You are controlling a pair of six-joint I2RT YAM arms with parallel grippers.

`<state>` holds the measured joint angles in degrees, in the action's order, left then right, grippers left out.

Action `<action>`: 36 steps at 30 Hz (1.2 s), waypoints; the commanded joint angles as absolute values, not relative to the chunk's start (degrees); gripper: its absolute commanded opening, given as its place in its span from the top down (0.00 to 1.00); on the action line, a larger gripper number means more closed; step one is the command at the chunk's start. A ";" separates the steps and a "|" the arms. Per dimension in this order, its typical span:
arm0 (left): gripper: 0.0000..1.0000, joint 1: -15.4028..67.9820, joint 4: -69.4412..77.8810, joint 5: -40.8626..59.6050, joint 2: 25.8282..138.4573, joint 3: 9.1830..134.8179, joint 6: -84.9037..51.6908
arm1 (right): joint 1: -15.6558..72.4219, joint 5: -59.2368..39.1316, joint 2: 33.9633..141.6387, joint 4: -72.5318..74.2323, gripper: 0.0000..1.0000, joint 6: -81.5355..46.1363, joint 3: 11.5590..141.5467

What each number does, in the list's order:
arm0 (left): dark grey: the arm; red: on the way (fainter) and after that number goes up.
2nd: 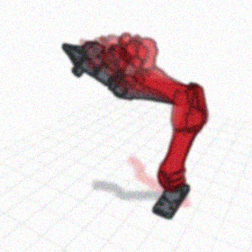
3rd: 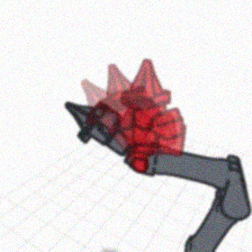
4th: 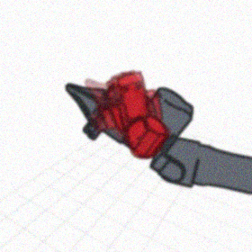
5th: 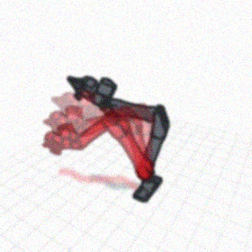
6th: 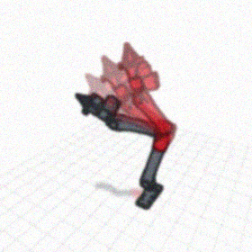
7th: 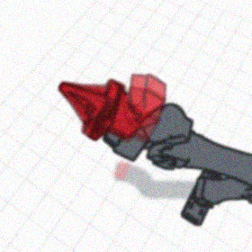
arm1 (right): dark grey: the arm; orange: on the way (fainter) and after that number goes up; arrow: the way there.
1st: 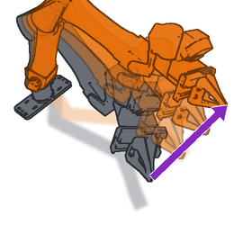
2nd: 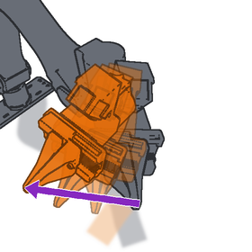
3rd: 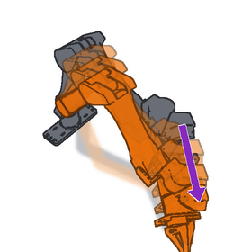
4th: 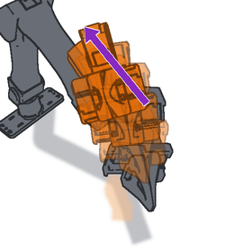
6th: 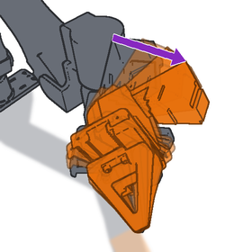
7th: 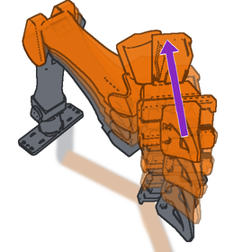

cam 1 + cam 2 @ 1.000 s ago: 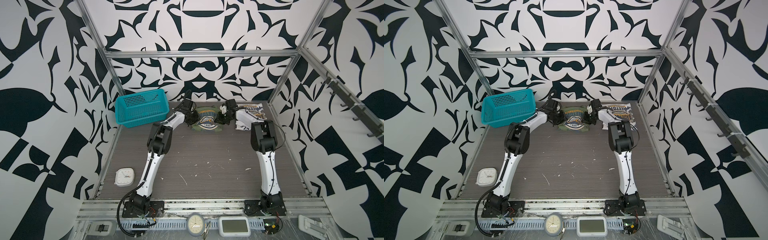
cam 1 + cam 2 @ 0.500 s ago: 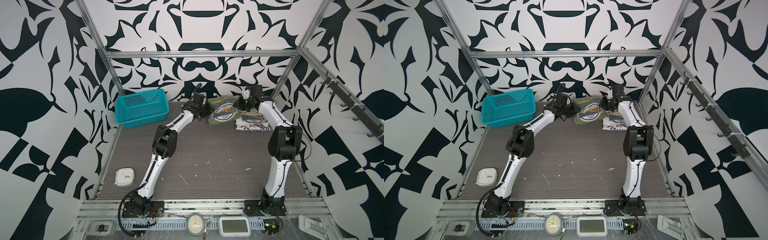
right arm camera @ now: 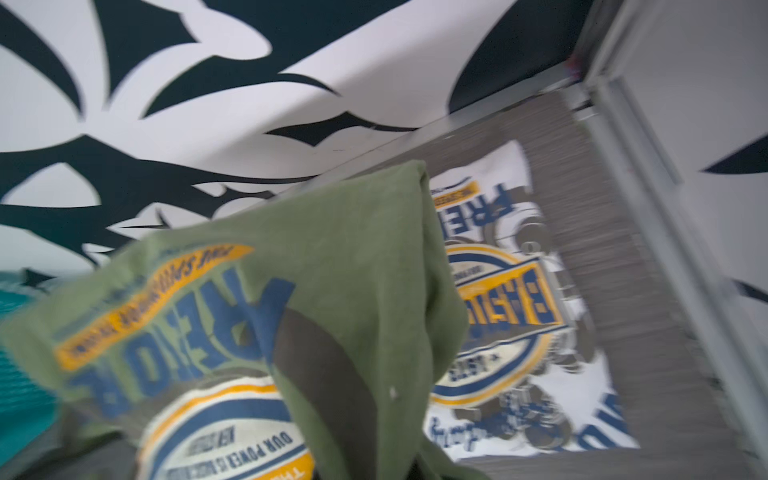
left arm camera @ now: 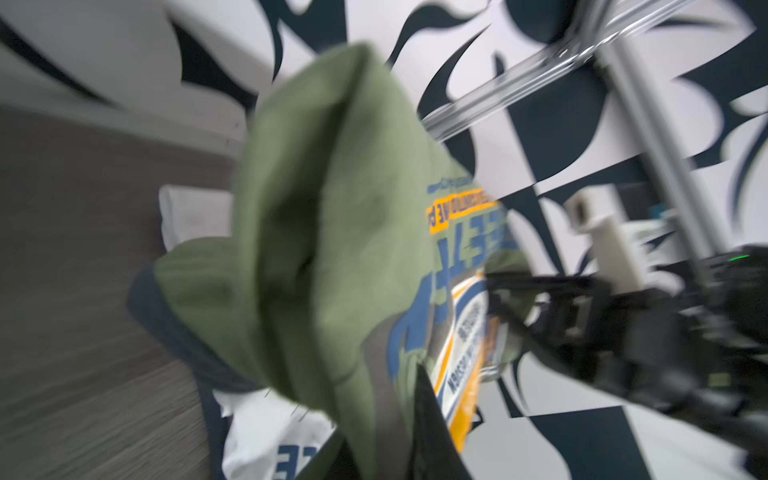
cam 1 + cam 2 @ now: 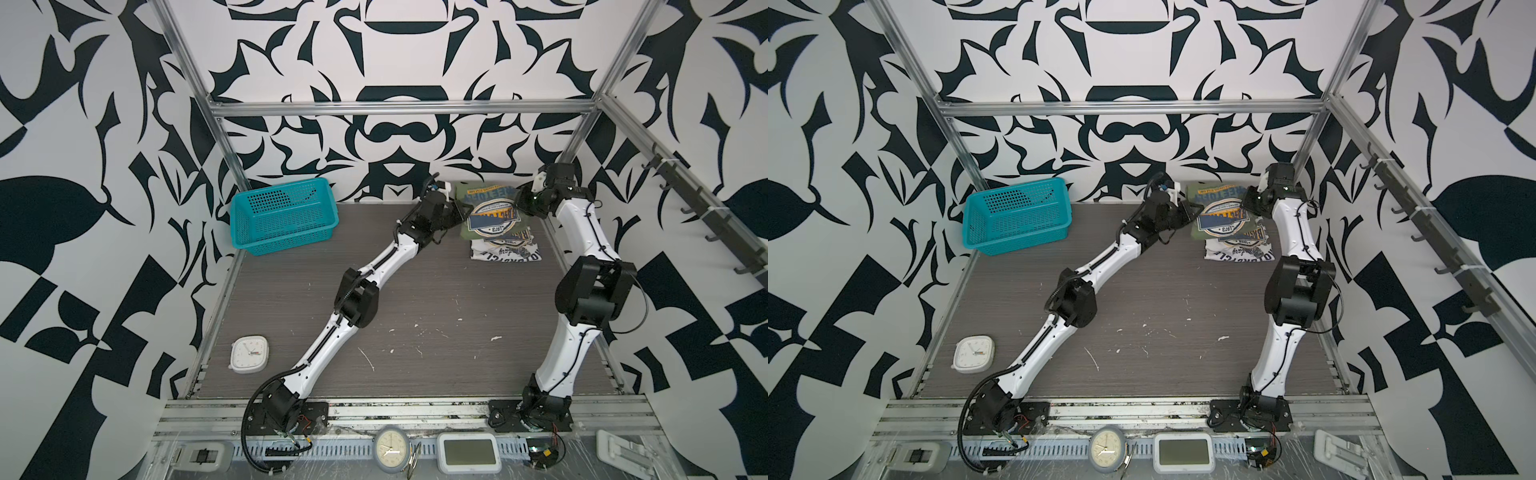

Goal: Fold and stack the tank tops
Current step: 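Carry the green shirt onto the white tank top with both grippers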

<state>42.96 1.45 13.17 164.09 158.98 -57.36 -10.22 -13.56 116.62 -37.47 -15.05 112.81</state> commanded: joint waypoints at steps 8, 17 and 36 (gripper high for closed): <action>0.36 44.00 3.96 7.11 168.78 159.00 -54.78 | -12.82 -7.09 117.87 -31.63 1.00 -14.62 101.60; 0.16 40.60 -6.14 3.38 156.16 146.32 -53.19 | -14.12 -1.29 120.48 -34.92 0.76 -15.47 103.36; 0.03 35.99 -9.83 -3.78 118.35 97.32 -43.77 | -3.10 5.18 115.62 -40.60 0.23 -10.59 108.24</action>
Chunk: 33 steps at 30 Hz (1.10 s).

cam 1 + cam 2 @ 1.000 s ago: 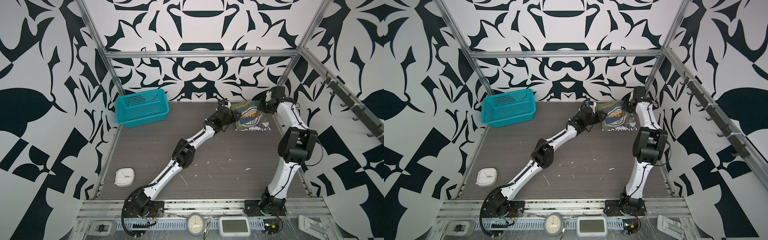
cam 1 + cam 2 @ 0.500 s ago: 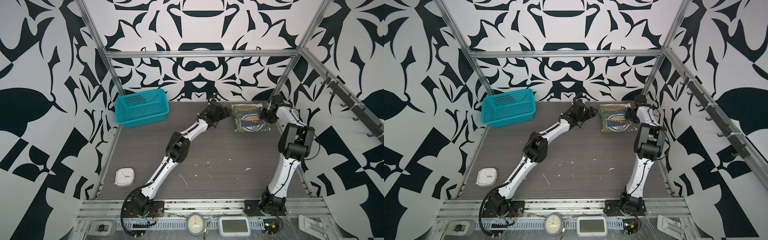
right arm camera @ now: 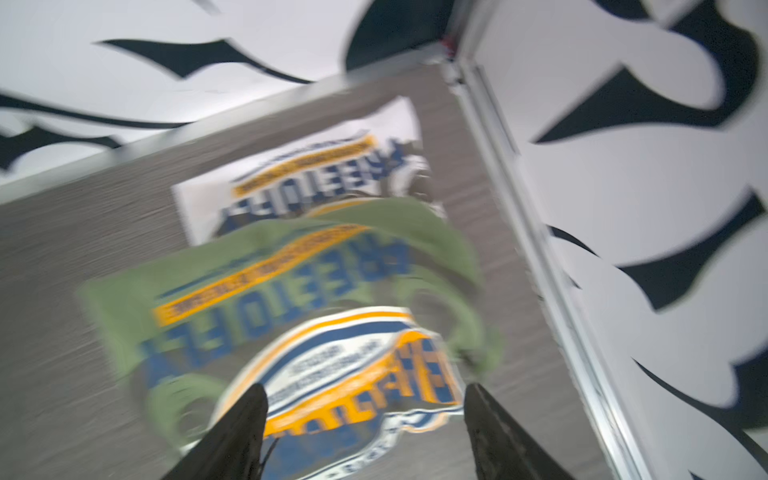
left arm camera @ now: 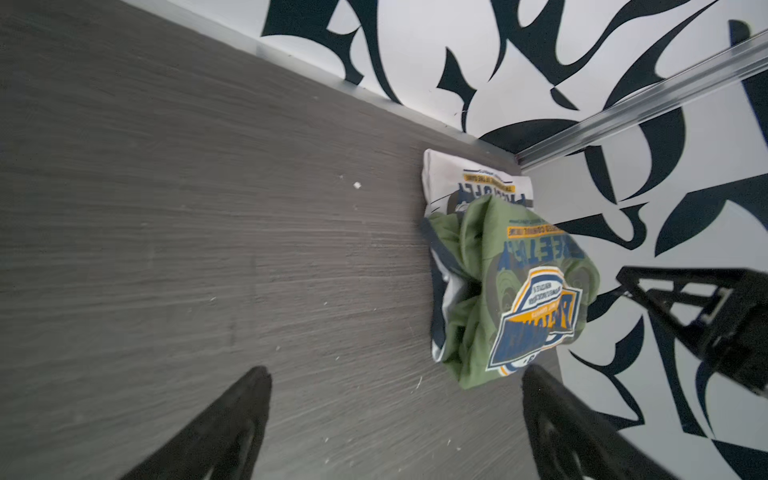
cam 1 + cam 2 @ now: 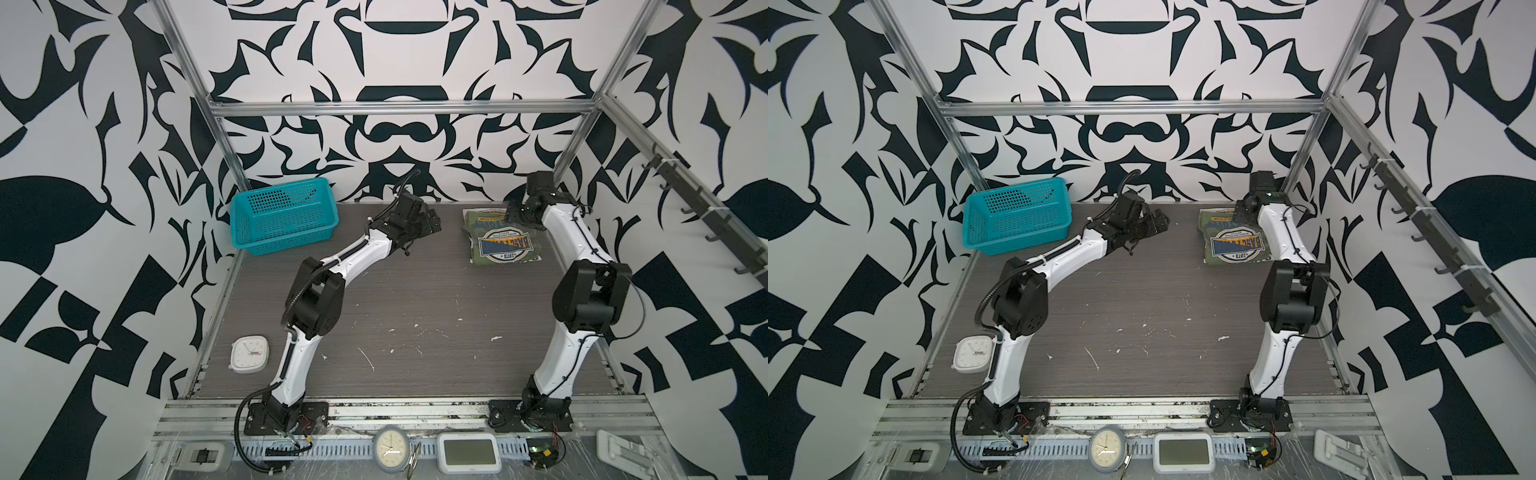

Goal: Fold and stack the tank tops
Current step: 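Carry the green shirt onto the white tank top with both grippers, then release the shirt with the left gripper while right gripper presses it flat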

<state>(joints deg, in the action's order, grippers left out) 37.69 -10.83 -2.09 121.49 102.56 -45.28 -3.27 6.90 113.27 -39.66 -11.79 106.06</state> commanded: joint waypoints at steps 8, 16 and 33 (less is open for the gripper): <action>0.02 33.16 -6.34 -3.29 110.32 84.80 -43.33 | -3.14 2.73 130.36 -42.75 0.21 -8.82 122.28; 0.00 32.87 -2.21 -2.80 103.43 75.21 -41.58 | -5.78 4.61 148.92 -52.39 0.20 -10.06 147.22; 0.01 28.54 -9.62 -15.36 88.65 65.06 -33.33 | -4.92 1.37 125.47 -45.19 0.18 -11.25 126.57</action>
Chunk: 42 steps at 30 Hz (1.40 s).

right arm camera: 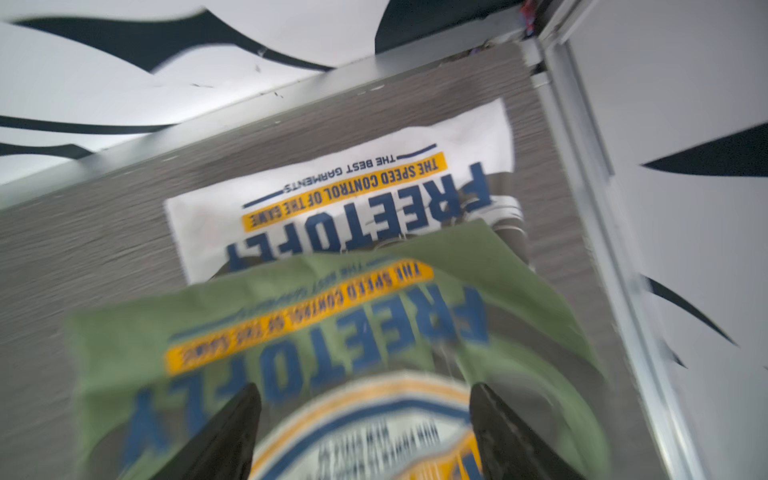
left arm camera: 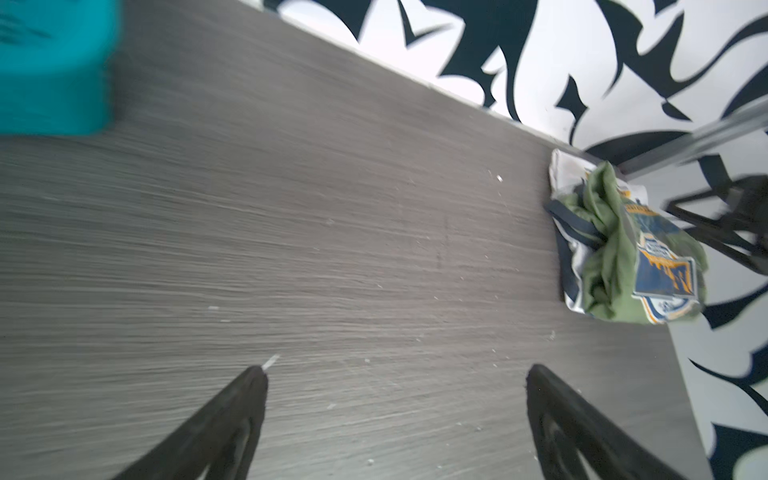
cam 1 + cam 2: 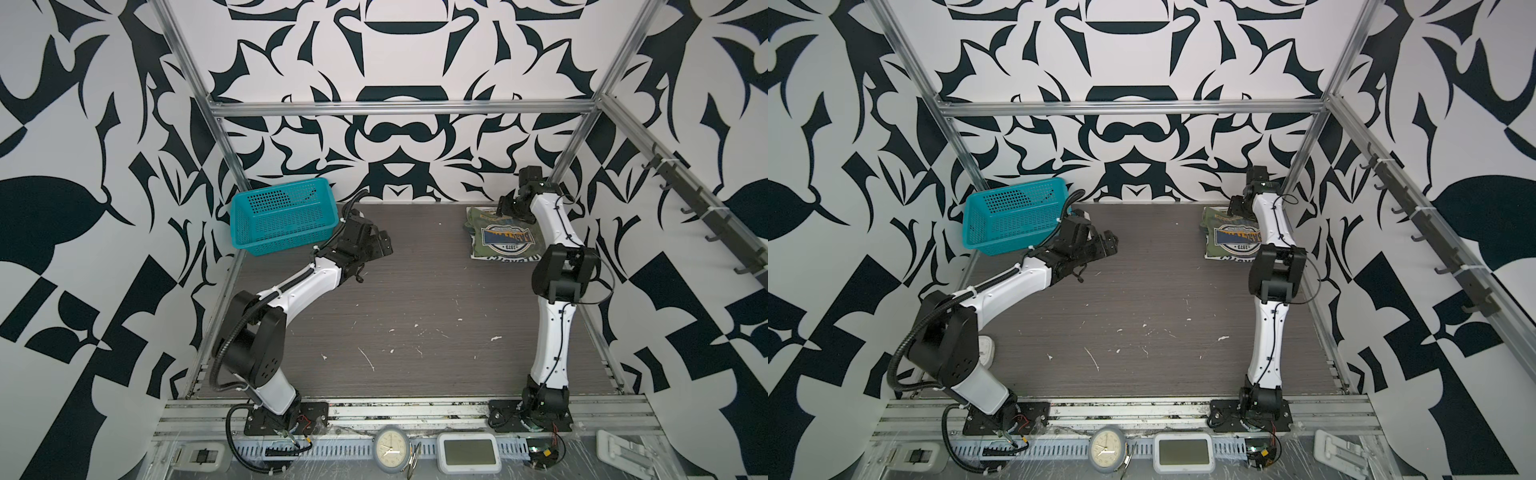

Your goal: Fold and stack the tank tops

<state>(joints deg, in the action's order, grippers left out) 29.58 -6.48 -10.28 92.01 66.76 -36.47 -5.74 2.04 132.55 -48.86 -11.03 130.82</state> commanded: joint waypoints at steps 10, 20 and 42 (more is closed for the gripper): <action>0.01 24.85 -11.14 -43.14 76.69 52.67 -24.29 | -4.75 1.68 90.11 -14.60 0.01 -13.11 74.06; 0.01 12.39 29.83 -42.84 79.70 28.95 -4.24 | 3.95 13.19 79.40 16.38 0.00 -1.72 33.55; 0.01 -1.37 55.47 -20.51 89.42 20.18 -7.60 | 4.42 6.62 88.52 52.06 0.01 -0.22 20.04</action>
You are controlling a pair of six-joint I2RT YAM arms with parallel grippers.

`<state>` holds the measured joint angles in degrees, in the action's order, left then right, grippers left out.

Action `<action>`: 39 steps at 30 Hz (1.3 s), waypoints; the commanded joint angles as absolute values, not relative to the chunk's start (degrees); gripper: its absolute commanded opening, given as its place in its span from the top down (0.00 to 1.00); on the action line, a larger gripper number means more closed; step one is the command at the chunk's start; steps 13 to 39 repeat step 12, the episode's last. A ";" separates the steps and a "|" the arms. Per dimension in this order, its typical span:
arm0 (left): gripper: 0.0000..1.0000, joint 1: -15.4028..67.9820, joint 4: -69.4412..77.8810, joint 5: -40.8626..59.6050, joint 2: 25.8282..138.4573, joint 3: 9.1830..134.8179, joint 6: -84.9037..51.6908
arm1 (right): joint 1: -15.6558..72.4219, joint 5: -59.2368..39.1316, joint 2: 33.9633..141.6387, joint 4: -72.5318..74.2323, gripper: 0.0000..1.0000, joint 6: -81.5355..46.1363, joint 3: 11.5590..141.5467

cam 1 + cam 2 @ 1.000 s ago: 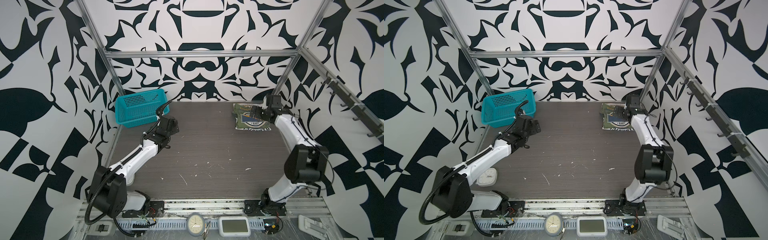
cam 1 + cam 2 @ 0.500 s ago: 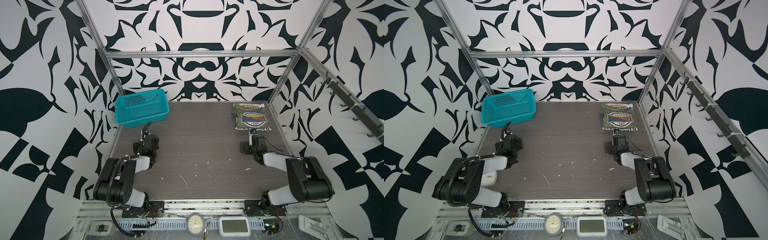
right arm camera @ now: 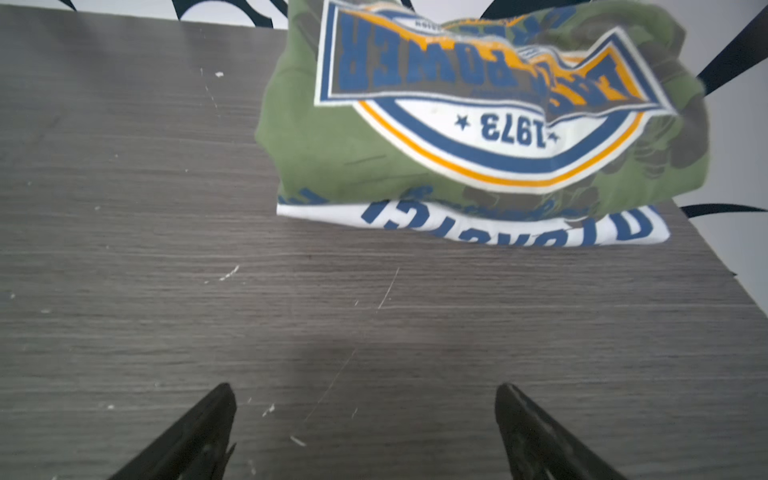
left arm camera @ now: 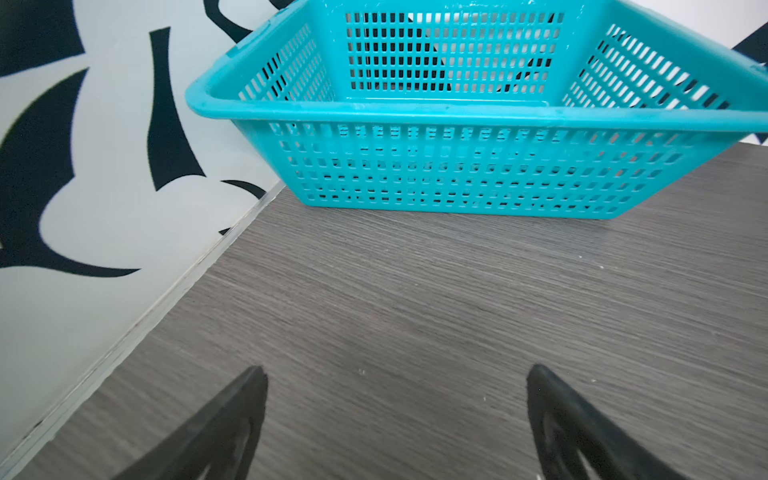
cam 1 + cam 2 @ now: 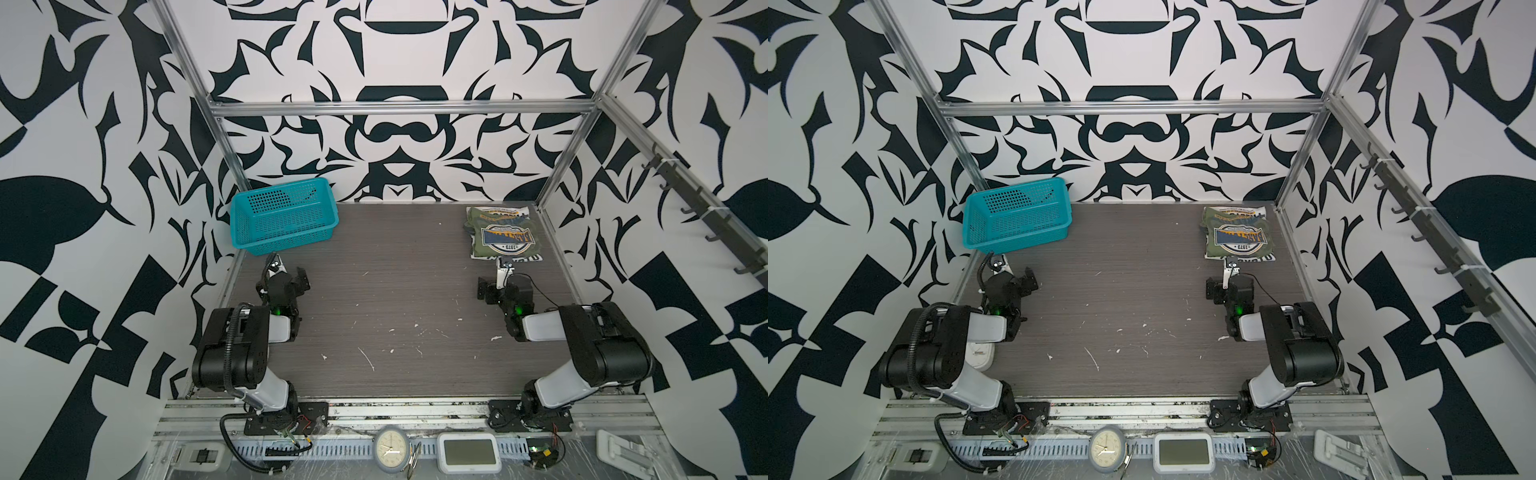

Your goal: Fold and stack the tank tops

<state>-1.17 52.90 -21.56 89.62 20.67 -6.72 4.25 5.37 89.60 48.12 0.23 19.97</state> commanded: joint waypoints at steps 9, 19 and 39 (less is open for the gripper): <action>0.01 -1.36 56.60 -20.66 89.65 19.86 -7.34 | 4.57 7.25 88.87 51.27 0.00 0.00 20.71; 0.01 -1.33 56.60 -20.67 89.65 19.88 -7.38 | 4.51 7.37 88.52 50.95 0.01 0.00 20.57; 0.01 -1.33 56.60 -20.67 89.65 19.88 -7.38 | 4.51 7.37 88.52 50.95 0.01 0.00 20.57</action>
